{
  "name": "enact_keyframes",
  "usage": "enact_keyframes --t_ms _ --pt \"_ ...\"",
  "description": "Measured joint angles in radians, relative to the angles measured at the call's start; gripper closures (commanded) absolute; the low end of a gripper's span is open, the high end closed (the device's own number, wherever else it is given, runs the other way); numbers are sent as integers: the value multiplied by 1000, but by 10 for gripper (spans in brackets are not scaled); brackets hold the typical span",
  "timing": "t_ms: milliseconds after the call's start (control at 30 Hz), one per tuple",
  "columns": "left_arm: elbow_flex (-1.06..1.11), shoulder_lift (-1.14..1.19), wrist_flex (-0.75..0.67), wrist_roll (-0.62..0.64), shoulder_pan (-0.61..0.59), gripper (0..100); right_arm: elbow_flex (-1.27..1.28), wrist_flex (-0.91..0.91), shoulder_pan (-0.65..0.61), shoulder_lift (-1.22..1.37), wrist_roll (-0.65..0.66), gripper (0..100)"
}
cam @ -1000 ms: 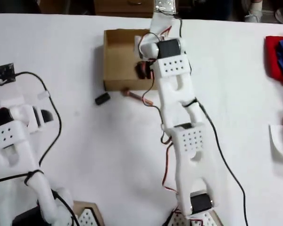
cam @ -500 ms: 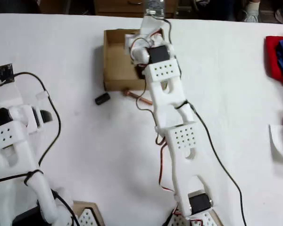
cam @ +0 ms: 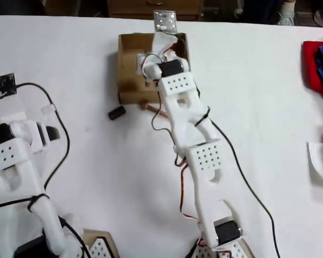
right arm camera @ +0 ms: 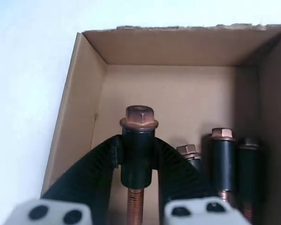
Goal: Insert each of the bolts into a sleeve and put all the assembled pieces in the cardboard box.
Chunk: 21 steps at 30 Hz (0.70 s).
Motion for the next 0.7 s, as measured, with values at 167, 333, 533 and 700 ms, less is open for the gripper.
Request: enact_keyframes --t_ms 167,333,533,700 --pt "0 0 0 0 0 721 0 -9 -2 41 0 975" --pt "0 0 0 0 0 721 0 -9 -2 75 0 975" --pt "0 0 0 0 0 721 0 -9 -3 104 0 972" --pt "0 0 0 0 0 721 0 -9 -2 118 0 964"
